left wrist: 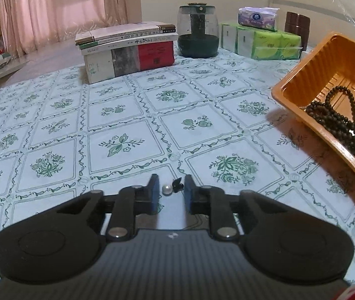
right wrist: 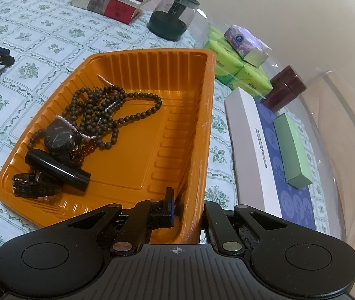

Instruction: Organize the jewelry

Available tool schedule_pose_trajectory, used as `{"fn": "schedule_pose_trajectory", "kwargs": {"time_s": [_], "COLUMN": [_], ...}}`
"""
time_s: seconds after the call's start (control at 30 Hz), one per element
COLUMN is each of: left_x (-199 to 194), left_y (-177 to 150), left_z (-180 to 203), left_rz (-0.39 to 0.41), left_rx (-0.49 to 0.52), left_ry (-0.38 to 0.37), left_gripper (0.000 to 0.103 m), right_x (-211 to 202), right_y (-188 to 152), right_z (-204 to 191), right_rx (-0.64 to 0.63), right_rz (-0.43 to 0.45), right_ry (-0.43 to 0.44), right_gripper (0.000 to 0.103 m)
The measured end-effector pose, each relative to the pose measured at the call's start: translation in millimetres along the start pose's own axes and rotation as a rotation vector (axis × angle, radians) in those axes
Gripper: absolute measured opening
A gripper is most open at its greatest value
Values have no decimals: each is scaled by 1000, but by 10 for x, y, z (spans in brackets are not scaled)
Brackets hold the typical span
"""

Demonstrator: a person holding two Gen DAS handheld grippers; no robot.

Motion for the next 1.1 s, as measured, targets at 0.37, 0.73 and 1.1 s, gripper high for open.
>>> {"fn": "schedule_pose_trajectory", "kwargs": {"time_s": [0.37,0.73,1.1], "left_x": [-174,-546,-683], "left_y": [-84,-146,-84], "left_z": [55,223,390], "left_rz": [2,3,18], "left_rx": [11,-14,-10], "left_ry": [15,2,-24], "left_gripper": [16,16,16], "right_x": [-3,-17,-24], "right_y": [5,-1,3], "right_z": [-10,-19,-19], "right_rx": [0,1,3], "right_rz": [6,12,13], "right_ry": [-8,-10,-9], "right_gripper": [5,5,5]}}
Point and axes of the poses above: each gripper's, at about its wrist camera, not at the fingertips, and x roughly the way its jaws point, z to its right, y to its top, the point moved 8 cm from there along x, roughly the way its jaws point, and after that the axes turned 1 degree about -y, right-handed, at the moved point
